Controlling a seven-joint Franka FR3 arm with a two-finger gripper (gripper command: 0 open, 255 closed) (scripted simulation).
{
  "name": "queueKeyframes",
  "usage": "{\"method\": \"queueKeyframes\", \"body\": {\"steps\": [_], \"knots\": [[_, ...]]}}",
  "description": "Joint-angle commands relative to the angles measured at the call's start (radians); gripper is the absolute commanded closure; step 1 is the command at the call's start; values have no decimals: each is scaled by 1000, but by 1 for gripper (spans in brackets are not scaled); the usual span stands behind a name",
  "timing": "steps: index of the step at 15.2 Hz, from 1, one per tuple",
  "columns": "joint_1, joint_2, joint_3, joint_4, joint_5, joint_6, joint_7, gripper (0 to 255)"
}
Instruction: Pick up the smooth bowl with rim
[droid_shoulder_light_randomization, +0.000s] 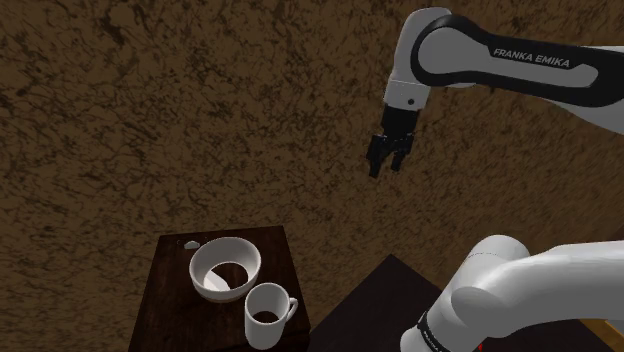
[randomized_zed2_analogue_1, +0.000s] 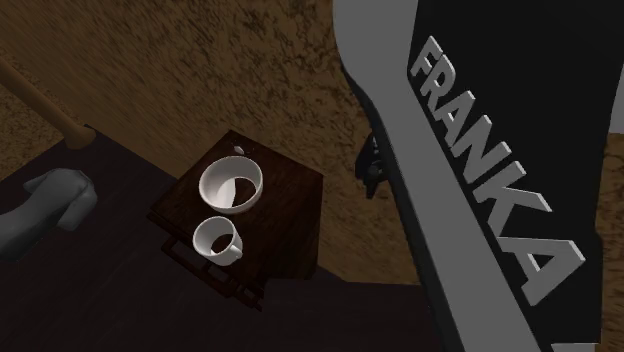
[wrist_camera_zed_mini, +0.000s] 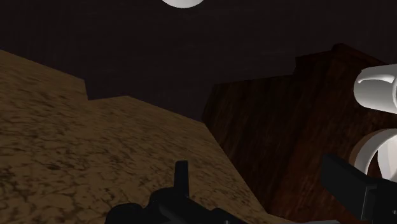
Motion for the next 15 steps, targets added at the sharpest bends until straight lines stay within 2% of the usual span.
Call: {"method": "queueKeyframes", "body": {"steps": [1, 8, 15], "knots": [[0, 0, 0, 0, 0, 0, 0, 0], [49, 93, 87, -85, 102, 195, 93, 0], [100, 248, 175, -107, 190, 397, 173, 0]]}}
